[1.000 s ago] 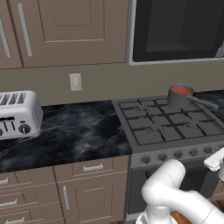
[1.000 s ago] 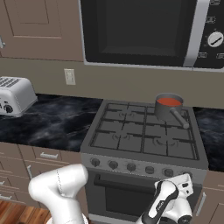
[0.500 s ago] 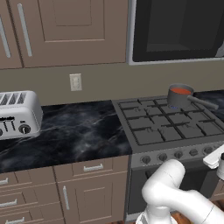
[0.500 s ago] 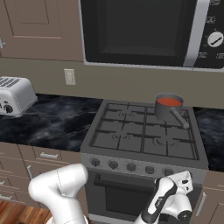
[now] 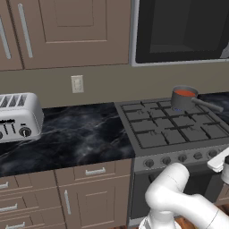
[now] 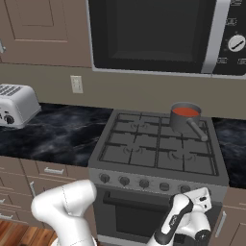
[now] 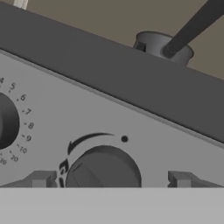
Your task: Wait until the marinara sauce is simmered to a deep red color and then turn off the stove.
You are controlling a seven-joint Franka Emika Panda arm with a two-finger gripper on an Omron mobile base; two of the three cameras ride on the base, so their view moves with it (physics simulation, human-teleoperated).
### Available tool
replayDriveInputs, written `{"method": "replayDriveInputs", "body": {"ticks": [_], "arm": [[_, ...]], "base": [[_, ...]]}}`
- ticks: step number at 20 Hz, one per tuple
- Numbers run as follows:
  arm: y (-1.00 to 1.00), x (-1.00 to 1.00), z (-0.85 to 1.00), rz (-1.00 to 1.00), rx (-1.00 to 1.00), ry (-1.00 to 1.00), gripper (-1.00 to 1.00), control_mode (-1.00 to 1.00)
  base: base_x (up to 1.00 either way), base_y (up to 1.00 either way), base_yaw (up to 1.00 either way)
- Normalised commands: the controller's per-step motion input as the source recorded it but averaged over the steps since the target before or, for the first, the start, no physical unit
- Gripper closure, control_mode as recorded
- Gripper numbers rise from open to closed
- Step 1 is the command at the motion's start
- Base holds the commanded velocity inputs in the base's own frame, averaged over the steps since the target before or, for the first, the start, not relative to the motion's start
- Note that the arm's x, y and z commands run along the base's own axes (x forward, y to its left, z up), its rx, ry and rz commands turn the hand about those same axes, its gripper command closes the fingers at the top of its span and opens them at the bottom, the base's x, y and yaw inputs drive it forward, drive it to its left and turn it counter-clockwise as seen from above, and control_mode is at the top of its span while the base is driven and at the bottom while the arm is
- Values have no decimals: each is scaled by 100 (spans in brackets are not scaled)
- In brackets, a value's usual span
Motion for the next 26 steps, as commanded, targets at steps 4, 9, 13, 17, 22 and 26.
{"method": "replayDriveInputs", "body": {"ticks": [4, 9, 13, 17, 22, 26], "arm": [[0, 0, -13, 0, 0, 0, -100, -100], [0, 0, -10, 0, 0, 0, -100, -100], [0, 0, -8, 0, 0, 0, -100, -100], [0, 0, -9, 0, 0, 0, -100, -100], [0, 6, -7, 0, 0, 0, -100, -100], [0, 9, 0, 0, 0, 0, -100, -100]], "base": [[0, 0, 0], [0, 0, 0], [0, 0, 0], [0, 0, 0], [0, 0, 0], [0, 0, 0]]}}
